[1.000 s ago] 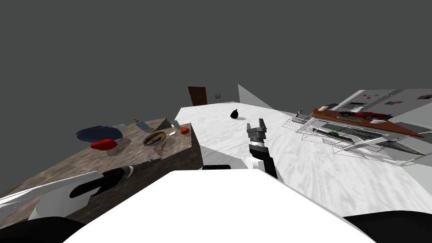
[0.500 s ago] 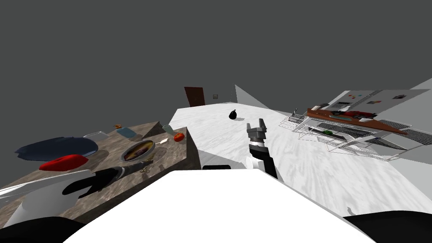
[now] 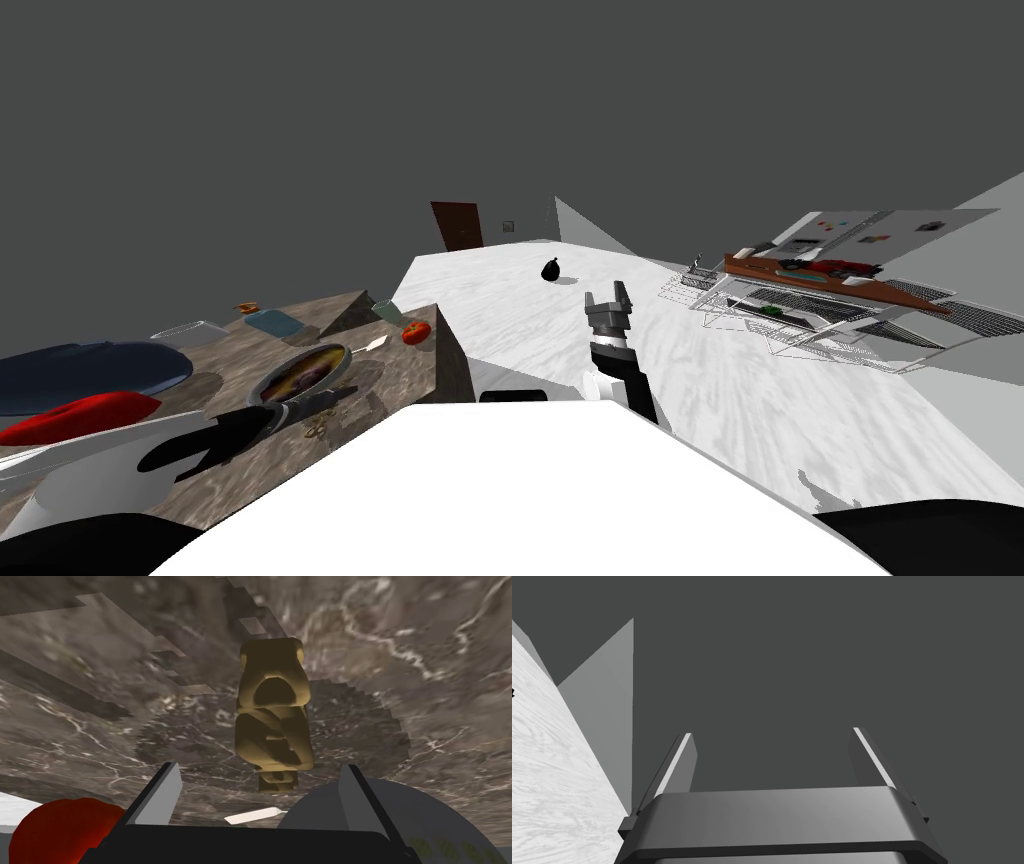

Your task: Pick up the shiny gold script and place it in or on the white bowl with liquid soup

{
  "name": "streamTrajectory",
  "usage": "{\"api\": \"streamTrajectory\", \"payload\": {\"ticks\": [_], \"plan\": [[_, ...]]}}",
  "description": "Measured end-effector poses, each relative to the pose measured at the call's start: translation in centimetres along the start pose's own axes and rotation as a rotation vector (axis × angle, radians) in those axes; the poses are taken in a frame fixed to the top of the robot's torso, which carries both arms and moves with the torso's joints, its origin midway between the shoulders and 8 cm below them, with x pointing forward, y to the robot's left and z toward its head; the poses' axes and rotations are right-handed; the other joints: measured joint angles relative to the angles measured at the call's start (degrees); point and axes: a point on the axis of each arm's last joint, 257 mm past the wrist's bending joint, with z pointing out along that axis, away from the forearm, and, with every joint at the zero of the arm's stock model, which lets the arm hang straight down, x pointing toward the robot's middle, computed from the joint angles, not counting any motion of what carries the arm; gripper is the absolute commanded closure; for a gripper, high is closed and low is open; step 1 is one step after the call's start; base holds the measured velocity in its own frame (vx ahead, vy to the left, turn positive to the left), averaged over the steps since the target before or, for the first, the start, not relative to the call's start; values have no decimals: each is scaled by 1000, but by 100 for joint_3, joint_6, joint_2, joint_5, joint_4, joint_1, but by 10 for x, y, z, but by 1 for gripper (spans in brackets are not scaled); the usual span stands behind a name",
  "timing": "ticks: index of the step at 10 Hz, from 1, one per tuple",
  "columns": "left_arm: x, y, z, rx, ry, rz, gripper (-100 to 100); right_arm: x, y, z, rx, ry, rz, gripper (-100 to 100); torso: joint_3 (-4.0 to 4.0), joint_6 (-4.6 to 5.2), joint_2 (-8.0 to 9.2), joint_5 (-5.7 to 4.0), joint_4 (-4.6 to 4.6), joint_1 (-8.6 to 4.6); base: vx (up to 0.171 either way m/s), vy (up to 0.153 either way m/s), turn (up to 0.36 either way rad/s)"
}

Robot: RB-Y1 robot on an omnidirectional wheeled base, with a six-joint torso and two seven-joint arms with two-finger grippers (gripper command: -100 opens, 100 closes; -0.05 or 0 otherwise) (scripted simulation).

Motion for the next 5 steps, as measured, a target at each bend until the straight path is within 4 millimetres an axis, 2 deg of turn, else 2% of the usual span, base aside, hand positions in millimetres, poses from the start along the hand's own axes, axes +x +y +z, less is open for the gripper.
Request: {"api": "streamTrajectory", "payload": {"ticks": [2, 3, 5], "plan": [[11, 4, 3, -4, -2, -10, -100, 0, 0, 0, 0, 0, 0, 0, 2, -1, 3, 0, 1, 0, 16, 12, -32], [11, 5, 4, -5, -2, -10, 100, 0, 0, 0, 0, 0, 0, 0, 4, -1, 6, -1, 1, -3, 0, 0, 0], [11, 5, 4, -7, -2, -11, 100, 0, 0, 0, 0, 0, 0, 0, 5, 5, 8, 4, 2, -7, 0, 3, 6]]}}
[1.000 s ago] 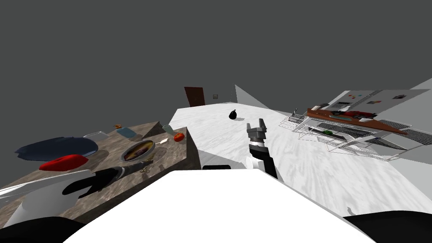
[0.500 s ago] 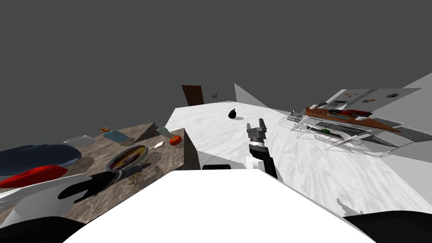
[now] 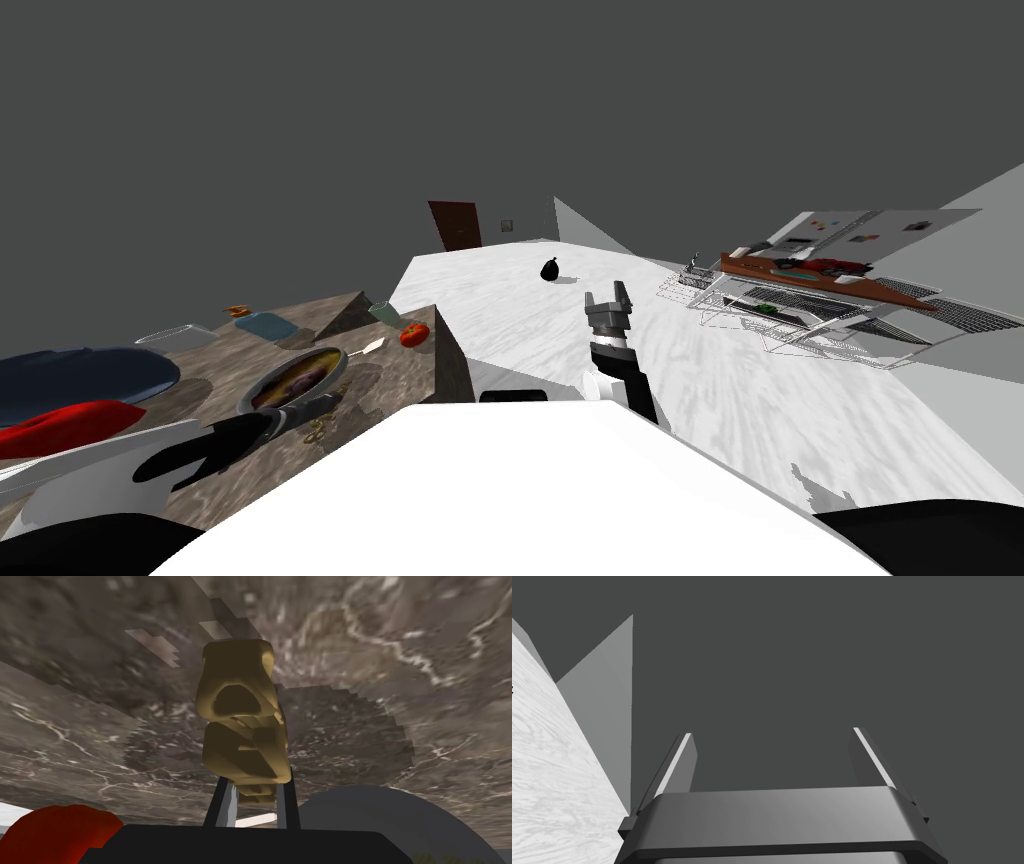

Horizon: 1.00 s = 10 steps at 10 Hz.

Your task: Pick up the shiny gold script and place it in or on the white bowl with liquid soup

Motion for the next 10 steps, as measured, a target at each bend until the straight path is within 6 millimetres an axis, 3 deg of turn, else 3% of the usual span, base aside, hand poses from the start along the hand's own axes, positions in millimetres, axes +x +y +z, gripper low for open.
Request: {"api": "streamTrajectory", "payload": {"ticks": [2, 3, 4, 7, 8, 9, 10], "plan": [[0, -1, 0, 1, 0, 0, 100, 0, 0, 0, 0, 0, 0, 0, -1, -2, -1, 1, 0, 7, 0, 0, 0], [0, -1, 0, 1, 0, 0, 0, 0, 0, 0, 0, 0, 0, 0, -1, -3, -1, 1, 0, 7, 0, 0, 0], [0, -1, 0, 2, 0, 0, 100, 0, 0, 0, 0, 0, 0, 0, -1, -3, -1, 1, 0, 8, -17, -10, 72], [-14, -9, -5, 9, 3, 16, 100, 0, 0, 0, 0, 0, 0, 0, 7, -6, 12, -4, 3, -6, -24, -17, 56], [-14, -9, -6, 9, 3, 16, 0, 0, 0, 0, 0, 0, 0, 0, 5, -5, 8, -2, 2, -1, 0, 0, 0], [-14, -9, -6, 9, 4, 16, 100, 0, 0, 0, 0, 0, 0, 0, 3, -5, 4, -1, 1, 3, 2, -34, -69], [-18, 1, -6, -1, 0, 4, 100, 0, 0, 0, 0, 0, 0, 0, 0, -2, -1, -5, 1, -2, 3, -52, -74]]}}
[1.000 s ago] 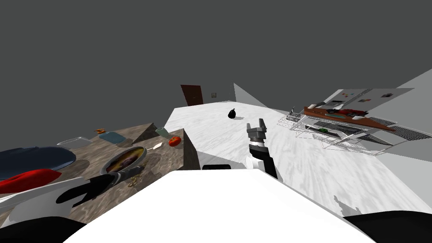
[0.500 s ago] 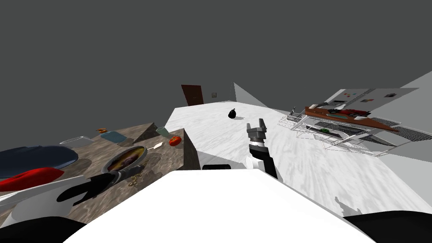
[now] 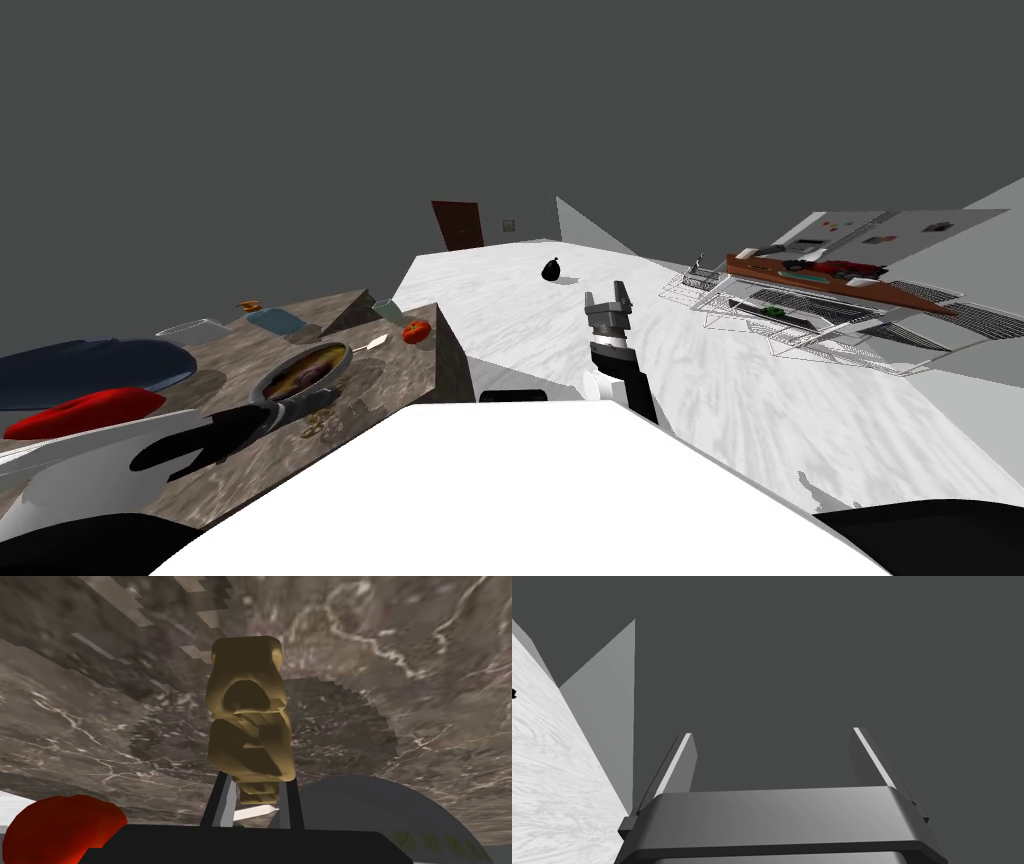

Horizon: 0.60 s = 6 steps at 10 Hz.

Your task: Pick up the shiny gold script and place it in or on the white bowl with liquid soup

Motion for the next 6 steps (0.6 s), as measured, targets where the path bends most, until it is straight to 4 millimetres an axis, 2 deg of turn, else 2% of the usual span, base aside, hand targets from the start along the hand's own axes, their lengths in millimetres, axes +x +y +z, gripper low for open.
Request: {"api": "streamTrajectory", "payload": {"ticks": [6], "plan": [[-15, 44, -14, -37, -32, -85, 100, 0, 0, 0, 0, 0, 0, 0, 5, -10, 6, -7, 4, -19, -5, -53, -24]]}}
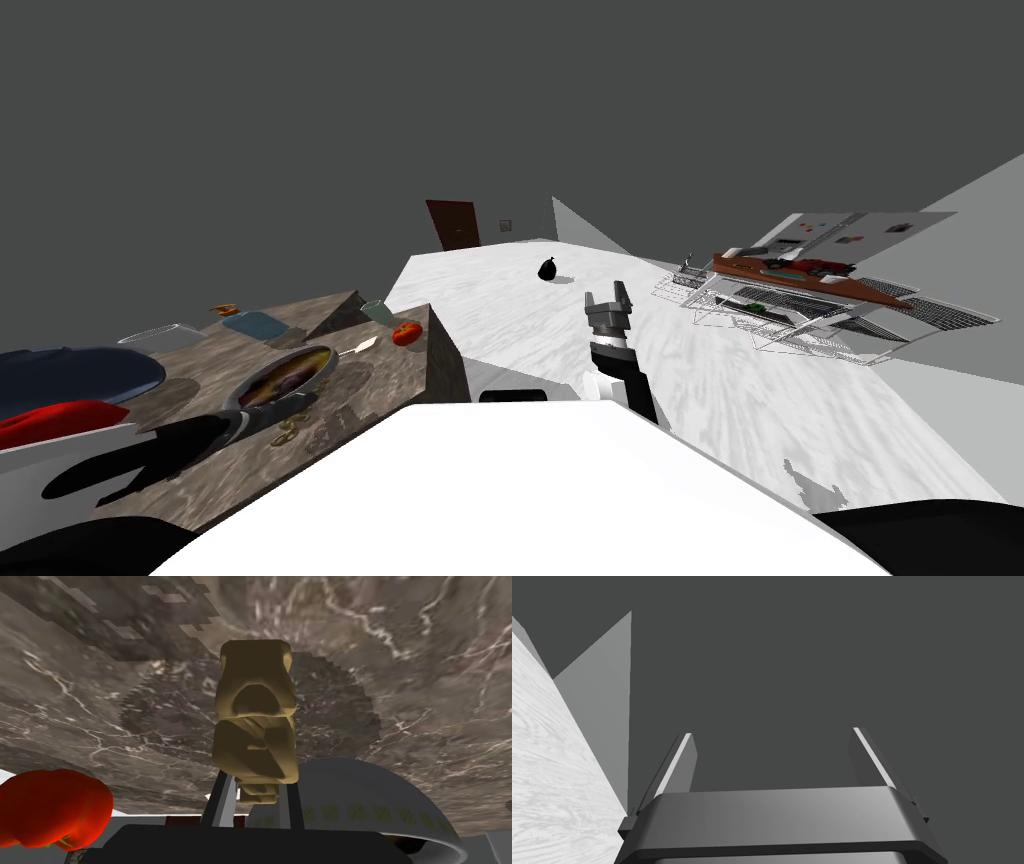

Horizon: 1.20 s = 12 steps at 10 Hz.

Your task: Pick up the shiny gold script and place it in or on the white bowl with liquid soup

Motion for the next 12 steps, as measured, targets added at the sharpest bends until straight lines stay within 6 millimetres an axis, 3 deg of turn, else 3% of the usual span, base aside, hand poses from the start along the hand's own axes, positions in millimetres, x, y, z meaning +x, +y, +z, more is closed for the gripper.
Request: {"api": "streamTrajectory", "payload": {"ticks": [4, 12], "plan": [[-17, 24, -5, -19, -24, -48, 100, 0, 0, 0, 0, 0, 0, 0, 1, -4, 1, -3, 2, 0, -5, -70, -23], [-56, 91, -39, -64, -88, -171, 100, 0, 0, 0, 0, 0, 0, 0, 9, -3, 11, -8, 7, 3, -11, -72, -72]]}}
